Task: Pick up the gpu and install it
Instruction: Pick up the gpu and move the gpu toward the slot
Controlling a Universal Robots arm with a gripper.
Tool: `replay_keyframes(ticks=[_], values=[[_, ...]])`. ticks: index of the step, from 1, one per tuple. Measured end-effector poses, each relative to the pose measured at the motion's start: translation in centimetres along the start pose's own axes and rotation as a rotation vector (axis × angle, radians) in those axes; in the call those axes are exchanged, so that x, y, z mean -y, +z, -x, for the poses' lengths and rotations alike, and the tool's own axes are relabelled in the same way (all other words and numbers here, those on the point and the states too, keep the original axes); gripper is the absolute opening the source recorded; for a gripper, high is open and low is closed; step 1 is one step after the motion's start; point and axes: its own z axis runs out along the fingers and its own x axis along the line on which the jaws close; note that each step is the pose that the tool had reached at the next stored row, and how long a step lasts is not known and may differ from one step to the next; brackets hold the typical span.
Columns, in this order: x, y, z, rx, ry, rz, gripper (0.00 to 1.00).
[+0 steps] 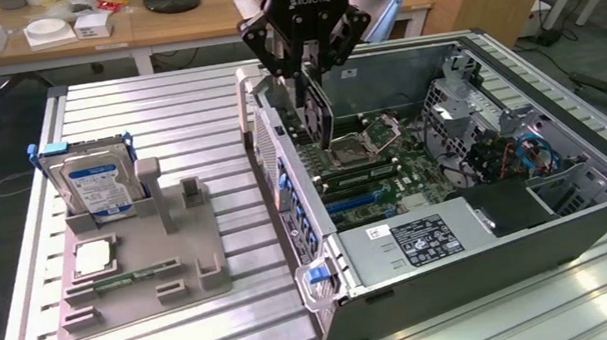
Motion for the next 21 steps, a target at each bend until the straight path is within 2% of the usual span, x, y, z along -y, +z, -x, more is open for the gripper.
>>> replay_keyframes(ticks=[21], values=[[-0.01, 0.07, 3.1, 0.0000, 0.000, 0.0000, 0.27]])
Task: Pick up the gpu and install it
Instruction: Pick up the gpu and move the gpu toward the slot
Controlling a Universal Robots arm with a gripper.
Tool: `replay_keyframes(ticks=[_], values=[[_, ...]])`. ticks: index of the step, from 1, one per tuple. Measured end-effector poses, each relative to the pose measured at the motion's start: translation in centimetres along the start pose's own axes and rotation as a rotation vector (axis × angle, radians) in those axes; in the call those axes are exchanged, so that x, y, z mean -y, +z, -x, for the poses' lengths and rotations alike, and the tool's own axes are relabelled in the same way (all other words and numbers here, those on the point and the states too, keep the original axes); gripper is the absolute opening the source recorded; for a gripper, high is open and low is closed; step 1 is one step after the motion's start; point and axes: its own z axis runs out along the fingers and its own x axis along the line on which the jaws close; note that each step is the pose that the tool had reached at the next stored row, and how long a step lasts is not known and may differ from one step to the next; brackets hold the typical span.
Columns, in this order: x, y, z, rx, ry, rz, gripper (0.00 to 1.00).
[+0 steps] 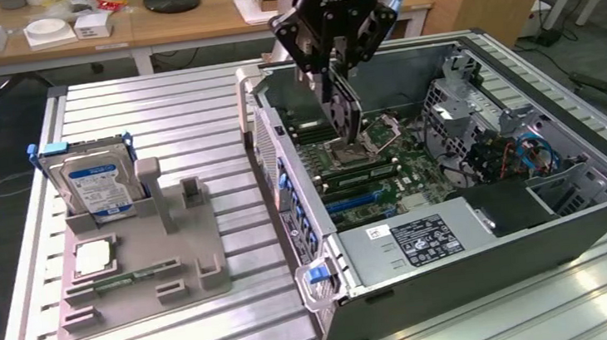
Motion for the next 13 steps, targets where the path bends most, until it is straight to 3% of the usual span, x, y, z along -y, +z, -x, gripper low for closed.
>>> replay_keyframes(ticks=[13], values=[[-0.01, 0.05, 2.0, 0.0001, 0.000, 0.0001, 0.27]])
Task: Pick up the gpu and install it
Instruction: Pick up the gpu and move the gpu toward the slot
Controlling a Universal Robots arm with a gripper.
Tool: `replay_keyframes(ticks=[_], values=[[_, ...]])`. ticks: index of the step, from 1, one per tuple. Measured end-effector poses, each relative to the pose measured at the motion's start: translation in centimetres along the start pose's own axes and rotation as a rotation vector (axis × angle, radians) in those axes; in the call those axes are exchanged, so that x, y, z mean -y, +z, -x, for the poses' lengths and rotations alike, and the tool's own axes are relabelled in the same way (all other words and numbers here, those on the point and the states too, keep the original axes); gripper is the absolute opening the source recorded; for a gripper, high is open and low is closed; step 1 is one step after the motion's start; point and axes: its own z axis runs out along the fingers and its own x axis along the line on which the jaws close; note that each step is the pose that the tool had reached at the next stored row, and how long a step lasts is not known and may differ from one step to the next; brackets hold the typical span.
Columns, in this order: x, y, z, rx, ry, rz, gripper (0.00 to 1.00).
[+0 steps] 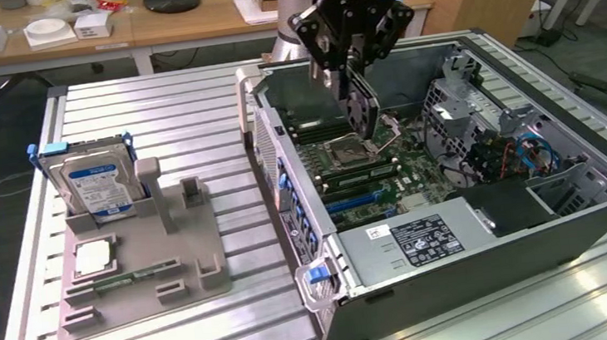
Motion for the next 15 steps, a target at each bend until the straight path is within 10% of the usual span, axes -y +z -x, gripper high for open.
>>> replay_keyframes(ticks=[15], values=[[-0.01, 0.05, 2.2, 0.0000, 0.000, 0.0000, 0.27]])
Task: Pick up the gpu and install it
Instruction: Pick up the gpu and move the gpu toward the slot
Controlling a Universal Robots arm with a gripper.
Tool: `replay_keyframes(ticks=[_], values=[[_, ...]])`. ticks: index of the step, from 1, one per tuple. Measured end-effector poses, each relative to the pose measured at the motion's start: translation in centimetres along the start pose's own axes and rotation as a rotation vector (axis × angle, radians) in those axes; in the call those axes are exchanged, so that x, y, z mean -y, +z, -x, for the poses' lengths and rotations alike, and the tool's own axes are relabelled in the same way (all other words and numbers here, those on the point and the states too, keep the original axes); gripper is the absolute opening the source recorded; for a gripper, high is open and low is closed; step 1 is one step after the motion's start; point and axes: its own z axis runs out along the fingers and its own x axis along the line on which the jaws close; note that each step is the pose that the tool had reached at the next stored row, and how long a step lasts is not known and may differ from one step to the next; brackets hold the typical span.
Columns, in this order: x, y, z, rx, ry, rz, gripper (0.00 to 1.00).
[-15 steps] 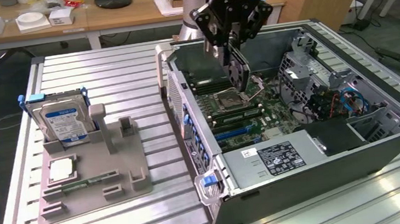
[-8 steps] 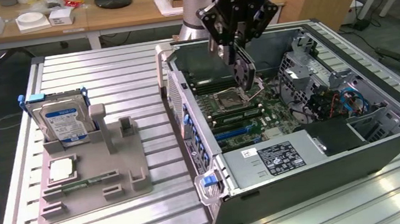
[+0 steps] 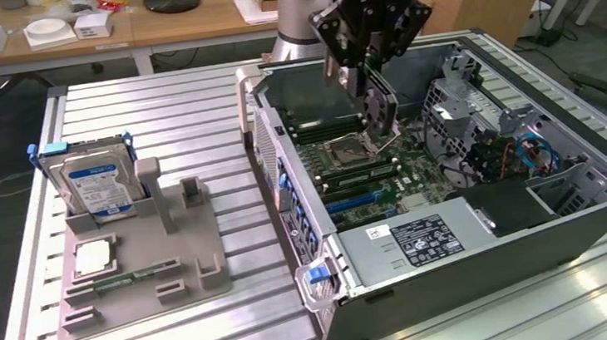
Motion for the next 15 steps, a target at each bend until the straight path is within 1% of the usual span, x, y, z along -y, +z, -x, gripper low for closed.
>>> replay_keyframes(ticks=[15], values=[[-0.01, 0.05, 2.2, 0.0000, 0.000, 0.0000, 0.27]])
